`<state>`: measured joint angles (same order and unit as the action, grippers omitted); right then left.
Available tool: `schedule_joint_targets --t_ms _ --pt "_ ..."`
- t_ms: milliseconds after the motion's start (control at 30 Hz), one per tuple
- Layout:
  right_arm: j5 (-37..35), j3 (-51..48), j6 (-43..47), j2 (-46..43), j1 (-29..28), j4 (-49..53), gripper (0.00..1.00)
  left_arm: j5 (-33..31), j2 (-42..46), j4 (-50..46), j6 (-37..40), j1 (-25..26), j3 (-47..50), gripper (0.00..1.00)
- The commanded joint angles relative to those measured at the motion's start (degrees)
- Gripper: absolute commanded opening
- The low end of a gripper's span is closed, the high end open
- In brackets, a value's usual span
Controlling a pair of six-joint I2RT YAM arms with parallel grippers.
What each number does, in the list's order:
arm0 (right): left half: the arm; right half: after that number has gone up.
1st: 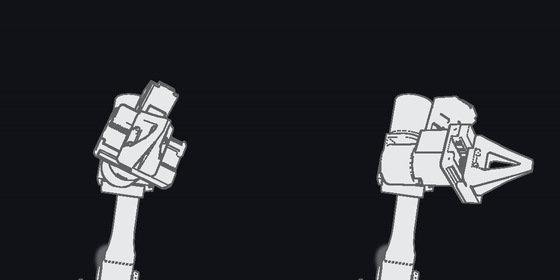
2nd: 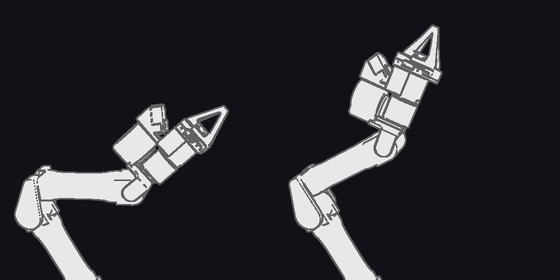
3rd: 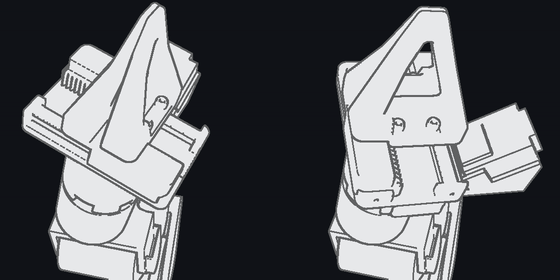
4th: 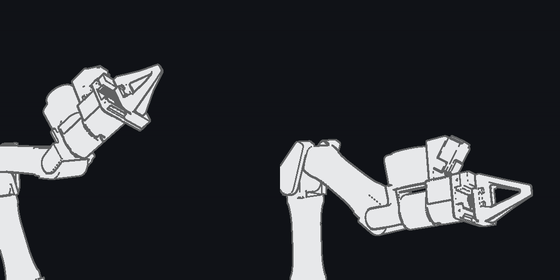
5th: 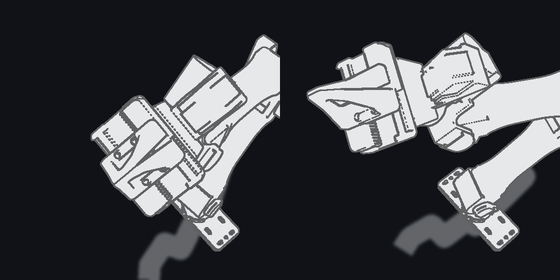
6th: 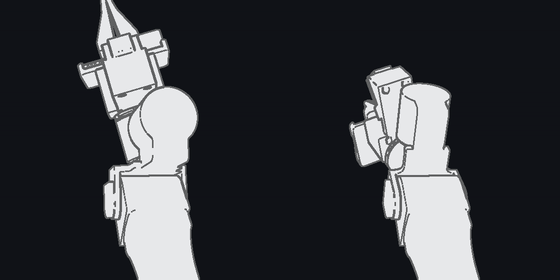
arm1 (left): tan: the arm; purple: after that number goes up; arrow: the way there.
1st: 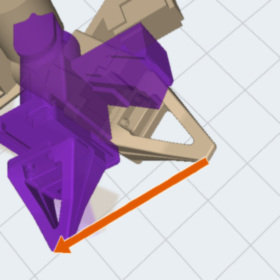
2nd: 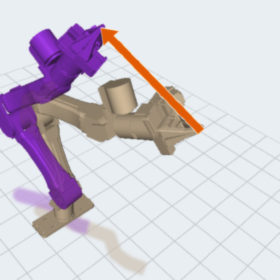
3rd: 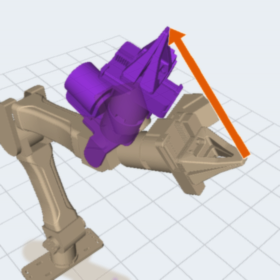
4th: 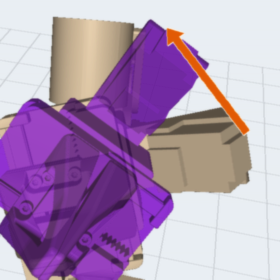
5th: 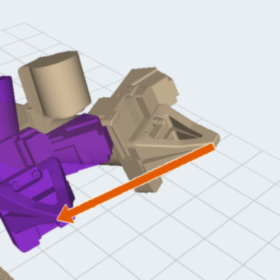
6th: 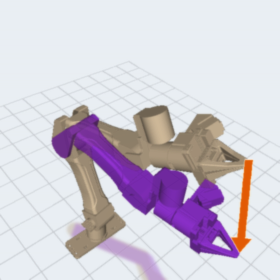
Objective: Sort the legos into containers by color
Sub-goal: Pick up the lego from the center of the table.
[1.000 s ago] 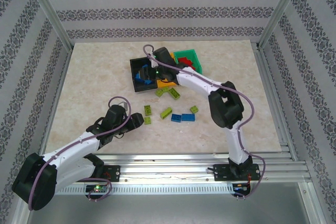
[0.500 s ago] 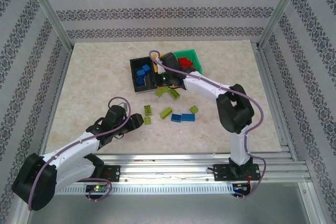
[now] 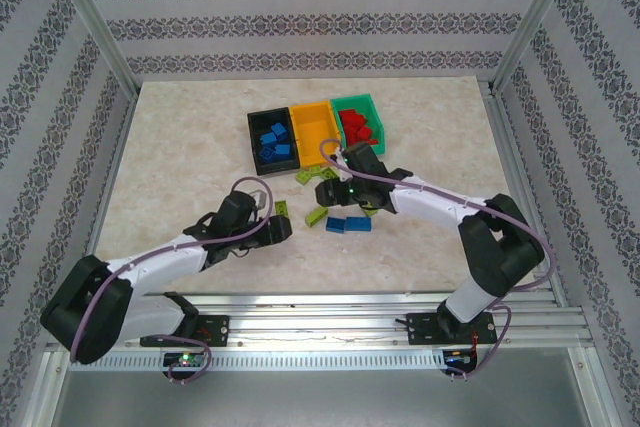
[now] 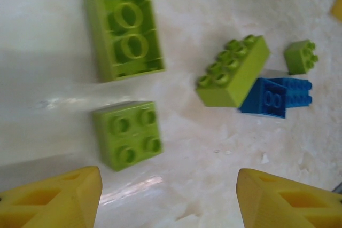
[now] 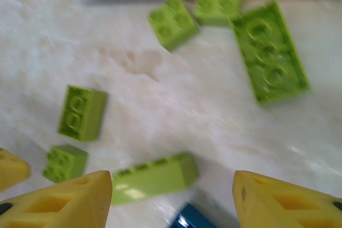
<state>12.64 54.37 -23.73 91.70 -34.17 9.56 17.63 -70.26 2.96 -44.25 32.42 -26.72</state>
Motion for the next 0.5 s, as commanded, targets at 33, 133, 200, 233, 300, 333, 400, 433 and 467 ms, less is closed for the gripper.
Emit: schedule_joint_targets --t_ms 33,133,200,233,300,333,400,433,467 --pt "-2.8 -5.7 -1.1 -5.4 2.0 -1.3 0.61 -0.1 -3.1 0.8 5.1 4.2 -4.7 0.67" --pt "-3.6 -9.7 -1.9 -9.7 3.3 -1.5 0.61 -2.2 -6.3 -1.1 6.5 7.6 -8.2 0.67" --pt "-3.8 -11.5 -1.9 -12.0 4.4 -1.2 0.62 -4.2 -9.0 -3.4 7.6 9.9 -11.0 0.67" --pt "-3.9 -12.4 -1.9 -13.2 5.1 -0.8 0.62 -5.0 -10.7 -4.6 8.4 11.2 -12.7 0.67" --pt "-3.8 -14.4 -1.9 -15.4 6.7 -0.3 0.62 -6.0 -14.1 -6.2 9.7 13.3 -15.8 0.67" --pt "-3.6 -15.6 -1.9 -16.8 7.7 -0.2 0.62 -6.4 -16.1 -7.0 10.2 14.4 -17.4 0.67" --pt "-3.0 -17.8 -1.9 -19.1 10.0 0.0 0.62 -6.7 -20.1 -8.5 10.8 15.9 -20.9 0.67" --pt "-2.6 -18.9 -1.8 -20.3 11.4 0.1 0.62 -7.0 -22.1 -9.5 11.0 16.8 -22.8 0.67" --pt "-2.2 -19.8 -1.8 -21.3 12.5 0.3 0.62 -7.8 -23.7 -10.7 11.1 17.5 -24.5 0.67"
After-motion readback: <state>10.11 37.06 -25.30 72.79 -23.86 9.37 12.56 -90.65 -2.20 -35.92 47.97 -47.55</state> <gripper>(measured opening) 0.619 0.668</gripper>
